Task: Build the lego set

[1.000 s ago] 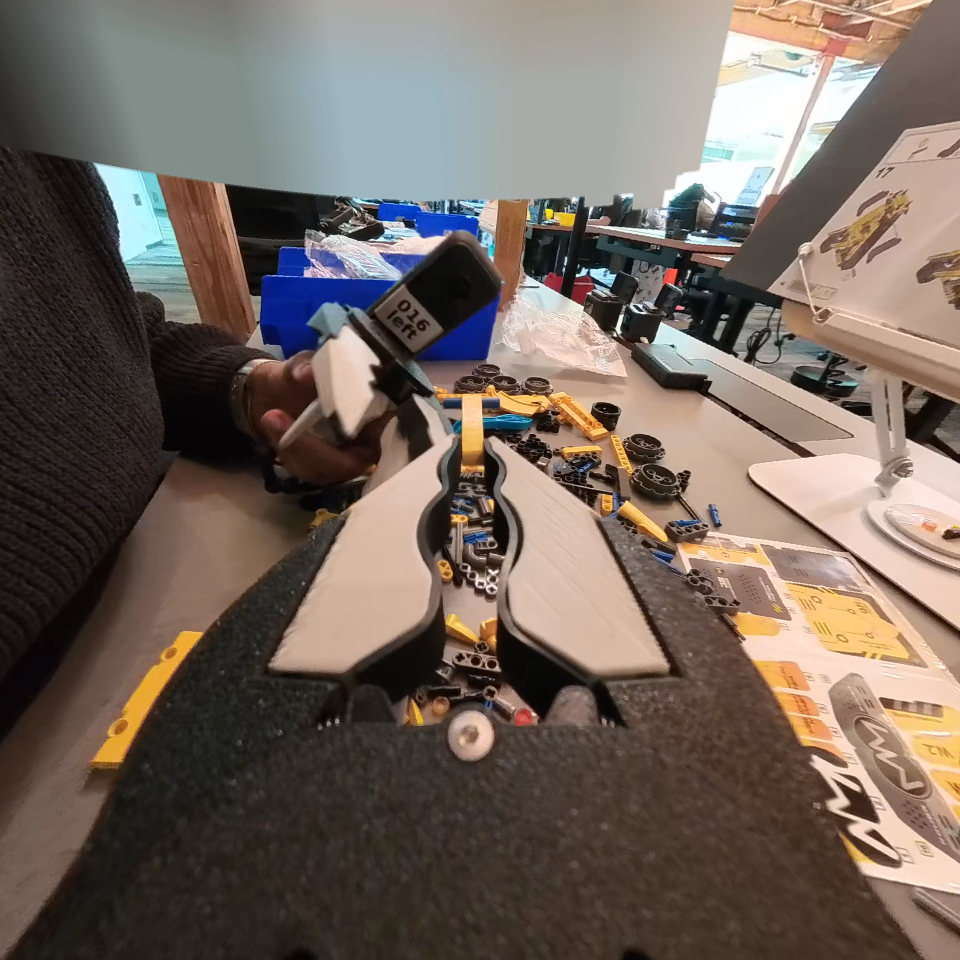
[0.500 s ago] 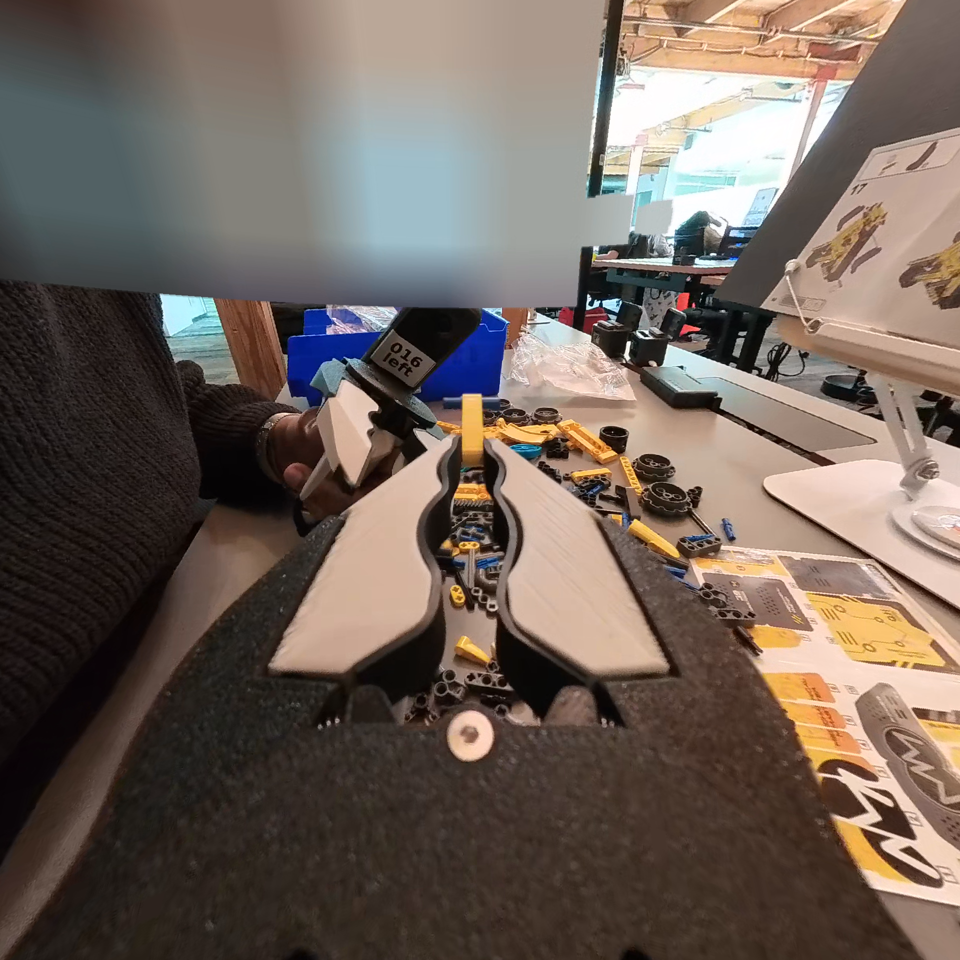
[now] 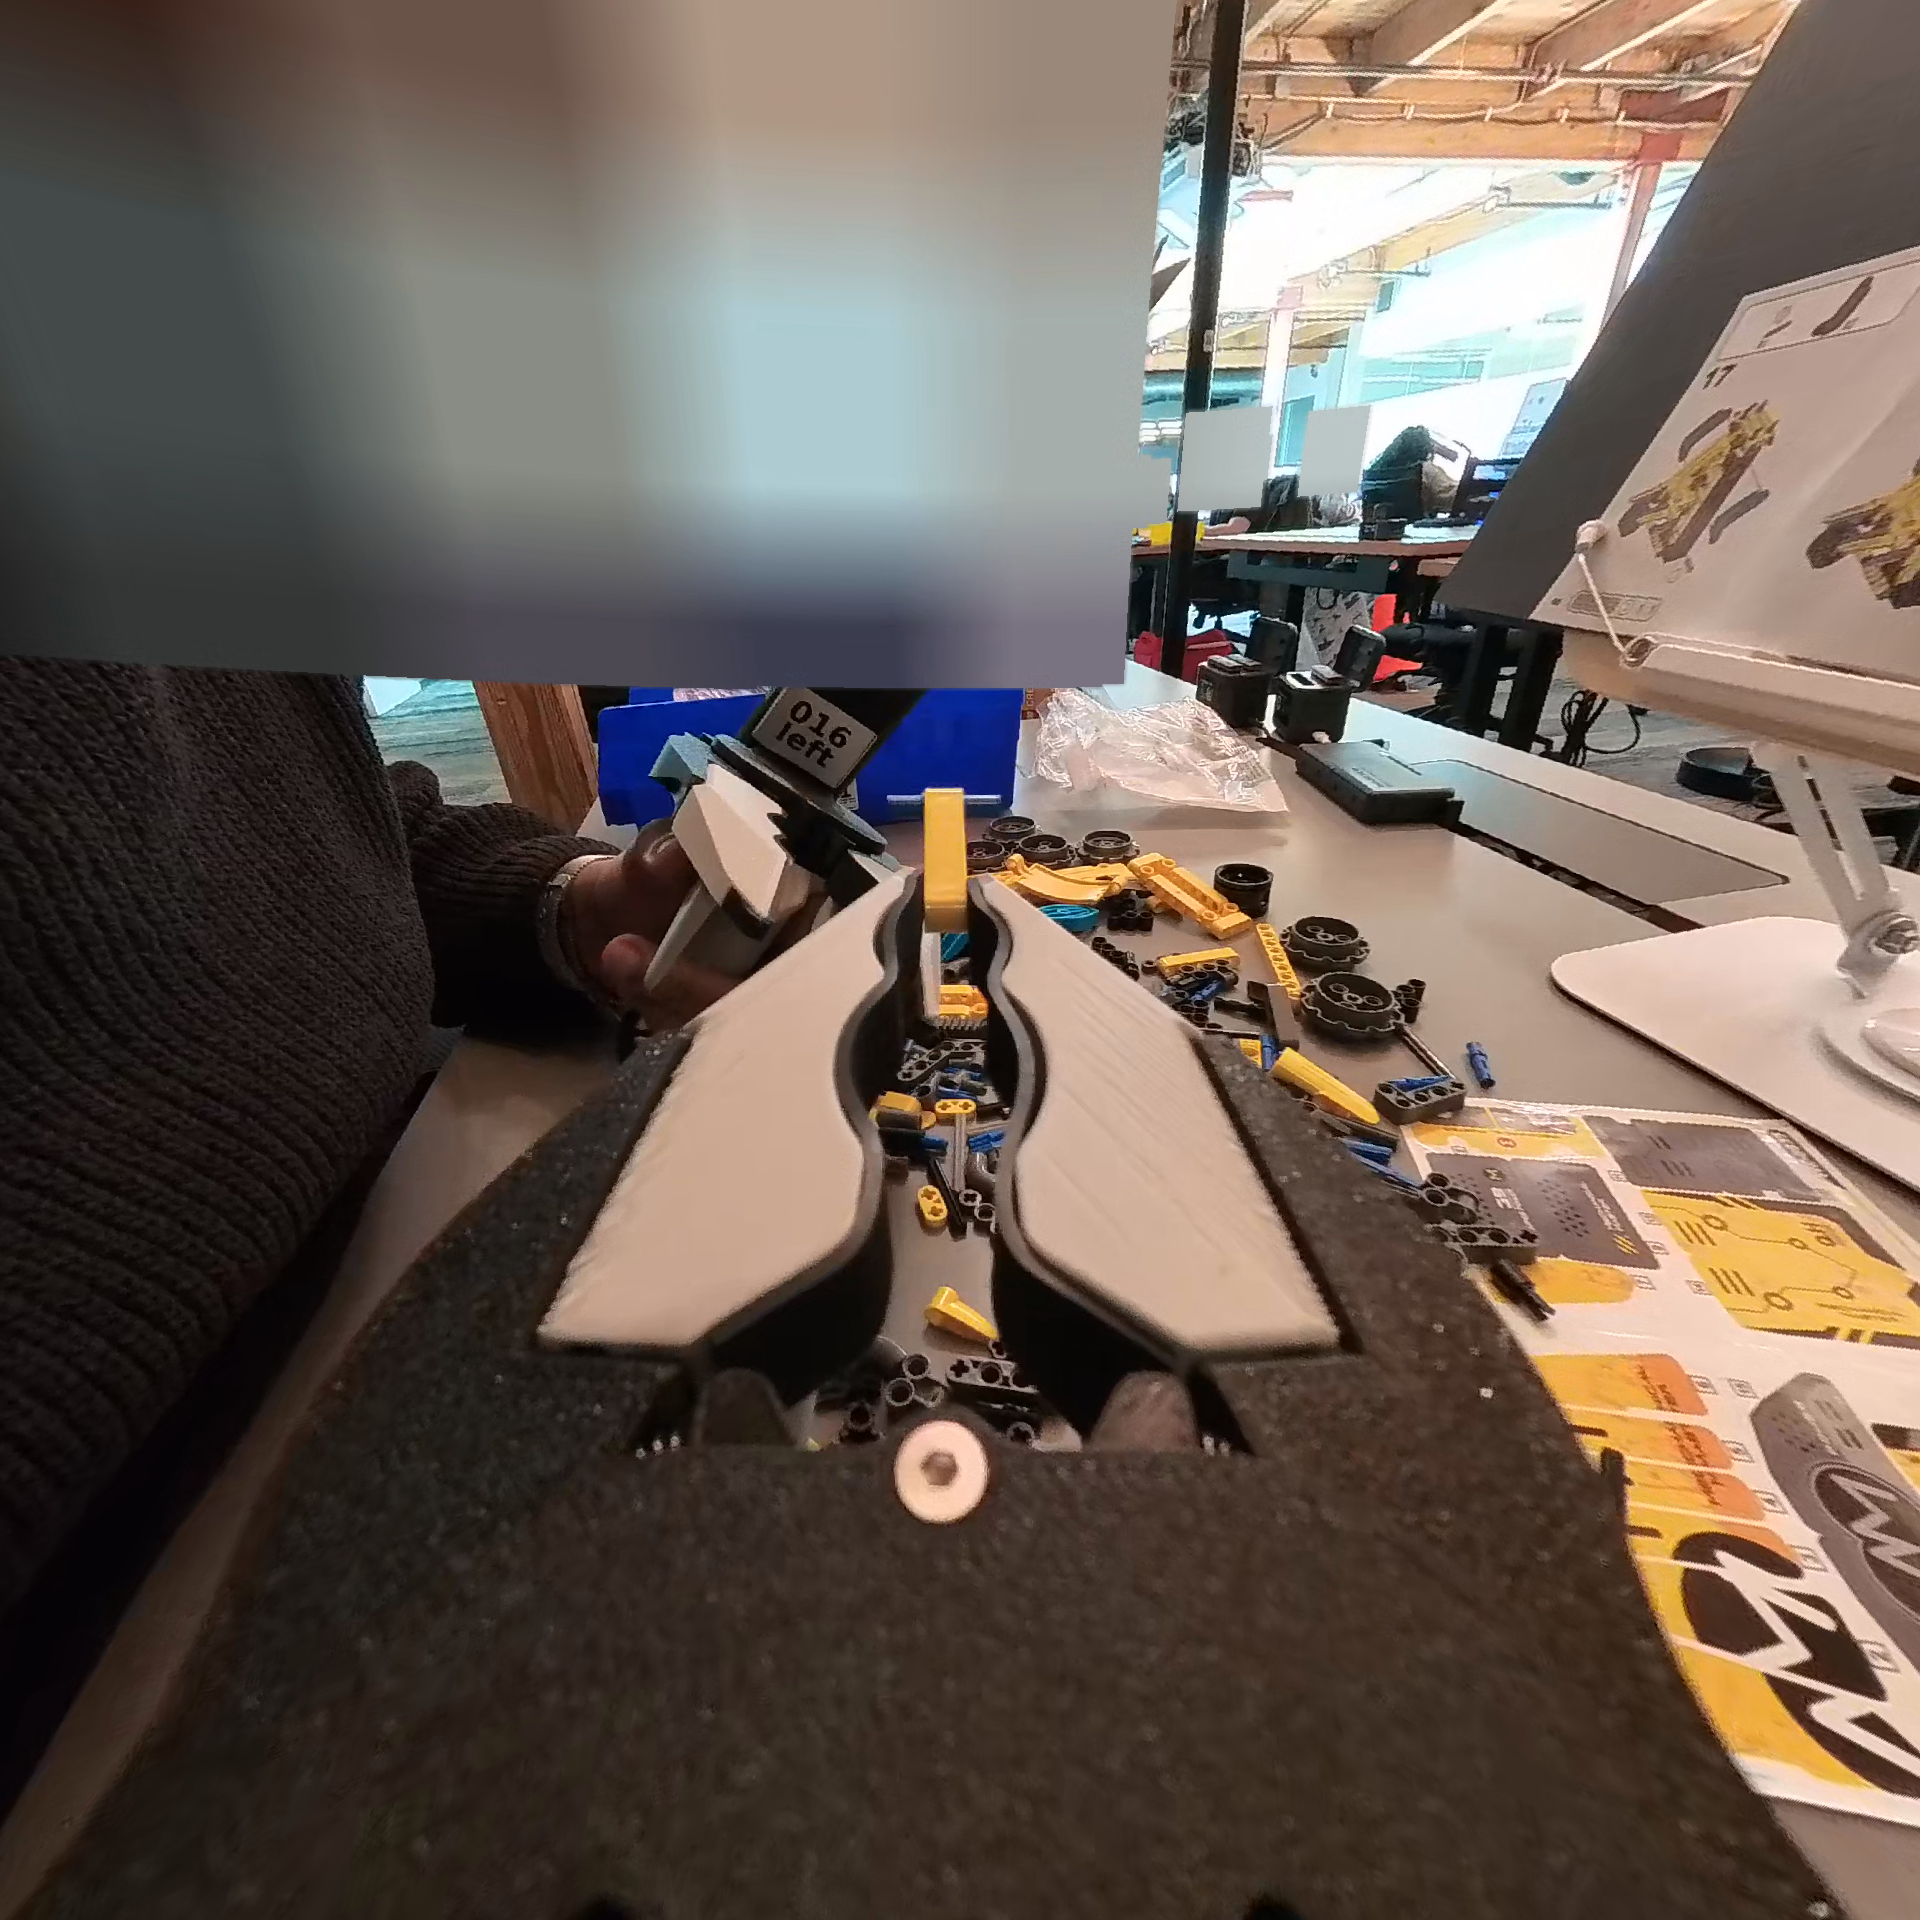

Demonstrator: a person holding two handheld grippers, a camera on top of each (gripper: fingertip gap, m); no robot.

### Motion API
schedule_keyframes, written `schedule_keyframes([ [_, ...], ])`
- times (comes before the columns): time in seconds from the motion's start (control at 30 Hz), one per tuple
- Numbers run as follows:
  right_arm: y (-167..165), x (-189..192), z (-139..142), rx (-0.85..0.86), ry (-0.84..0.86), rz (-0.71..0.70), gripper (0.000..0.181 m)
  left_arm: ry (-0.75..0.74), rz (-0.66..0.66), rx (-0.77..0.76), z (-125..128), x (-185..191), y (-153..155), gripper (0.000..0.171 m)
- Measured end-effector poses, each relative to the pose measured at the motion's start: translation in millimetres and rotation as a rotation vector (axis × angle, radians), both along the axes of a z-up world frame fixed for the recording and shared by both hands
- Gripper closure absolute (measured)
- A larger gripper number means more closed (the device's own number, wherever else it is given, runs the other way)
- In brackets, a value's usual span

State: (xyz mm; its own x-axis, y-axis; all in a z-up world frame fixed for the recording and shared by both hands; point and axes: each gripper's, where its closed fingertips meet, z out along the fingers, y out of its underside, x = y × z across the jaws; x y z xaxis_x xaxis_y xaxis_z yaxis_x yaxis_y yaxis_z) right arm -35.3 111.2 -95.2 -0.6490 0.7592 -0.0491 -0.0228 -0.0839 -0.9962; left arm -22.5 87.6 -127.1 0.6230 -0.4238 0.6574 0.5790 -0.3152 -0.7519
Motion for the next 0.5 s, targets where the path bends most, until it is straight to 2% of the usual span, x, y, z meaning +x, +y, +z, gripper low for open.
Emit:
schedule_keyframes([
  [0.27,-0.4,-0.4,-1.4,0.004,-0.005,0.002,0.174,0.013,0.037,0.020,2.6,-5.7,0.6,0.132],
  [0.5,-3.4,-0.3,-5.9,0.021,-0.012,0.014,0.173,-0.003,0.020,0.035,5.6,-3.5,-1.0,0.132],
])
